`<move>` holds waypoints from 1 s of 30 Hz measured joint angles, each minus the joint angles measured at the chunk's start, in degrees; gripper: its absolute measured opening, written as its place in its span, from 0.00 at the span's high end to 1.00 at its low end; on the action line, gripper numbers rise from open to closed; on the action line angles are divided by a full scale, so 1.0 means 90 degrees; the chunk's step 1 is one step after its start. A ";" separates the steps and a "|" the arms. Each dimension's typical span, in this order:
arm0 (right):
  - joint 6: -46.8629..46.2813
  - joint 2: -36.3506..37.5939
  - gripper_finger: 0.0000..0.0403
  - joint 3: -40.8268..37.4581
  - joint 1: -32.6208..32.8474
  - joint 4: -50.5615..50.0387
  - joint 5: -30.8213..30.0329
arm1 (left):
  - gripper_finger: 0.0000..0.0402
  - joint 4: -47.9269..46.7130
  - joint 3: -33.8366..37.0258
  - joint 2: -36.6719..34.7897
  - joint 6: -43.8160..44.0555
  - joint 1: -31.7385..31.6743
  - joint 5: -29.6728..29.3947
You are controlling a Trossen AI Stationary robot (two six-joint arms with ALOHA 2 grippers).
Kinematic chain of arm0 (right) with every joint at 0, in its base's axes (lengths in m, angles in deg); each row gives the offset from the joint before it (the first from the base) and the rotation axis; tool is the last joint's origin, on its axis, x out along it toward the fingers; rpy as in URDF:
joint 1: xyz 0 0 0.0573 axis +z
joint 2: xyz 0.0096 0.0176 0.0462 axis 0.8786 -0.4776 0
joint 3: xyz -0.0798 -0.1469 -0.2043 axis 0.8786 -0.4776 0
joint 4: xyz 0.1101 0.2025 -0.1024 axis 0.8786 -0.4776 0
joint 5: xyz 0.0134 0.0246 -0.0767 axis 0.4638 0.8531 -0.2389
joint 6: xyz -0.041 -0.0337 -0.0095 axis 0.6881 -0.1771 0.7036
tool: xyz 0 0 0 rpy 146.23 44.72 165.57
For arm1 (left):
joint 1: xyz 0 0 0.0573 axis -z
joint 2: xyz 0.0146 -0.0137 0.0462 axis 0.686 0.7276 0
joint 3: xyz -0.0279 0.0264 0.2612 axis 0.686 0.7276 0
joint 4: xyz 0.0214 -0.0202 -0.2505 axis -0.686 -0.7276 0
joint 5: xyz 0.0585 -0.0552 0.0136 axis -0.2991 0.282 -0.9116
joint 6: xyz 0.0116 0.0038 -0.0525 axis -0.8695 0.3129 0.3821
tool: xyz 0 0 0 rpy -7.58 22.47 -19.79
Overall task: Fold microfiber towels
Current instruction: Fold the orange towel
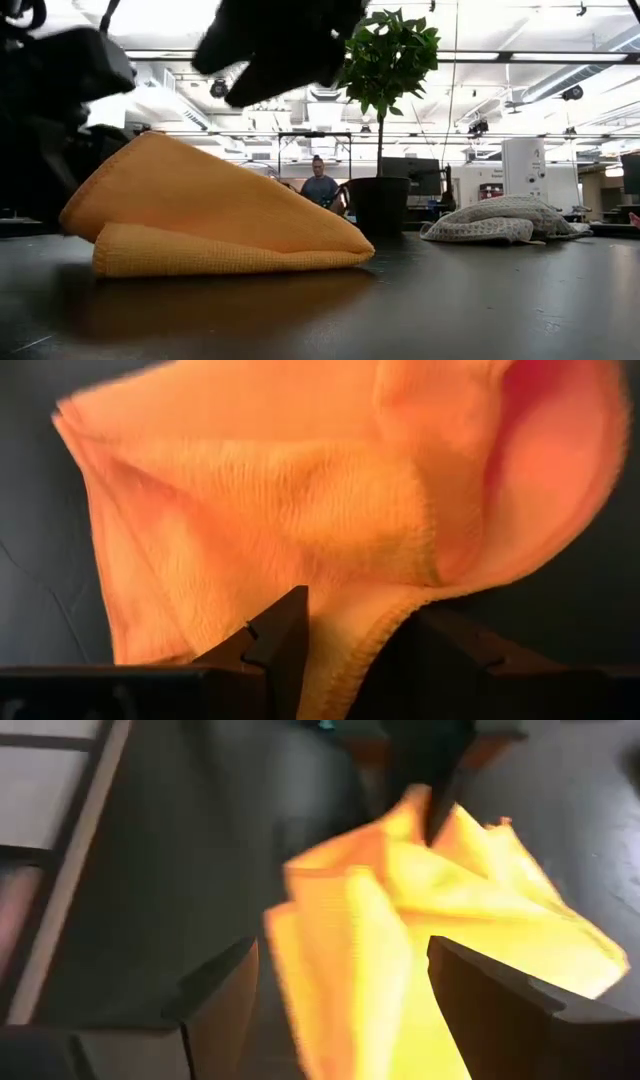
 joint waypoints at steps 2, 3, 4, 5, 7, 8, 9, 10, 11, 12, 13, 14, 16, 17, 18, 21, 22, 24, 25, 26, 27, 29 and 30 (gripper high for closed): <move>0.0118 -0.0116 0.31 -0.0151 -0.0075 0.0185 -0.0013 | 0.66 -0.0004 -0.0016 -0.0106 -0.0032 -0.0001 -0.0027; 0.0155 -0.0178 0.31 -0.0265 -0.0103 0.0416 -0.0011 | 0.66 -0.0003 -0.0017 -0.0173 -0.0034 -0.0001 -0.0028; 0.0187 -0.0263 0.31 -0.0385 -0.0125 0.0687 0.0023 | 0.66 -0.0005 -0.0017 -0.0238 -0.0034 -0.0001 -0.0033; 0.0228 -0.0317 0.31 -0.0491 -0.0140 0.0944 0.0108 | 0.66 -0.0001 -0.0017 -0.0295 -0.0034 -0.0001 -0.0047; 0.0273 -0.0422 0.31 -0.0613 -0.0139 0.1427 0.0150 | 0.66 -0.0118 -0.0017 -0.0426 -0.0034 -0.0001 -0.0045; 0.0299 -0.0443 0.31 -0.0653 -0.0143 0.1699 0.0148 | 0.66 -0.0183 -0.0017 -0.0503 -0.0032 -0.0001 -0.0045; 0.0320 -0.0454 0.32 -0.0696 -0.0152 0.1875 0.0158 | 0.66 -0.0248 -0.0022 -0.0581 -0.0030 -0.0001 -0.0045; 0.0340 -0.0508 0.34 -0.0725 -0.0164 0.2003 0.0147 | 0.66 -0.0359 -0.0038 -0.0677 -0.0030 -0.0001 -0.0045; 0.0365 -0.0554 0.37 -0.0735 -0.0179 0.2144 0.0135 | 0.66 -0.0425 -0.0048 -0.0764 -0.0034 -0.0001 -0.0046; 0.0408 -0.0602 0.40 -0.0740 -0.0185 0.2184 0.0131 | 0.66 -0.0489 -0.0070 -0.0851 -0.0033 -0.0001 -0.0046; 0.0434 -0.0647 0.45 -0.0758 -0.0194 0.2164 0.0134 | 0.66 -0.0495 -0.0085 -0.0940 -0.0043 -0.0001 -0.0054; 0.0437 -0.0680 0.50 -0.0773 -0.0197 0.2156 0.0123 | 0.66 -0.0468 -0.0092 -0.1037 -0.0075 -0.0001 -0.0067; 0.0431 -0.0699 0.61 -0.0777 -0.0185 0.2240 0.0149 | 0.66 -0.0367 -0.0092 -0.1210 -0.0142 -0.0001 -0.0069; 0.0431 -0.0696 0.67 -0.0777 -0.0179 0.2270 0.0148 | 0.66 -0.0258 -0.0092 -0.1263 -0.0143 -0.0001 -0.0071; 0.0431 -0.0692 0.73 -0.0777 -0.0175 0.2307 0.0154 | 0.66 -0.0182 -0.0091 -0.1294 -0.0148 -0.0001 -0.0080; 0.0490 -0.0701 0.89 -0.0777 -0.0160 0.2315 0.0155 | 0.66 0.0124 -0.0080 -0.1260 -0.0135 -0.0003 -0.0111; 0.0511 -0.0703 0.93 -0.0782 -0.0145 0.2318 0.0151 | 0.66 0.0235 -0.0080 -0.1195 -0.0109 -0.0003 -0.0115; 0.0525 -0.0704 0.96 -0.0781 -0.0118 0.2337 0.0141 | 0.66 0.0338 -0.0077 -0.0997 0.0009 -0.0003 -0.0116; 0.0511 -0.0704 0.96 -0.0771 -0.0094 0.2347 0.0139 | 0.66 0.0326 -0.0077 -0.0892 0.0078 -0.0003 -0.0115; 0.0493 -0.0704 0.96 -0.0769 -0.0077 0.2360 0.0155 | 0.66 0.0325 -0.0079 -0.0786 0.0197 -0.0009 -0.0115; 0.0487 -0.0704 0.97 -0.0769 -0.0052 0.2358 0.0155 | 0.66 0.0328 -0.0087 -0.0684 0.0354 -0.0012 -0.0115; 0.0485 -0.0704 0.97 -0.0779 -0.0021 0.2354 0.0160 | 0.66 0.0320 -0.0094 -0.0536 0.0503 -0.0013 -0.0102; 0.0484 -0.0704 0.97 -0.0792 -0.0009 0.2368 0.0156 | 0.65 0.0318 -0.0095 -0.0486 0.0508 -0.0013 -0.0085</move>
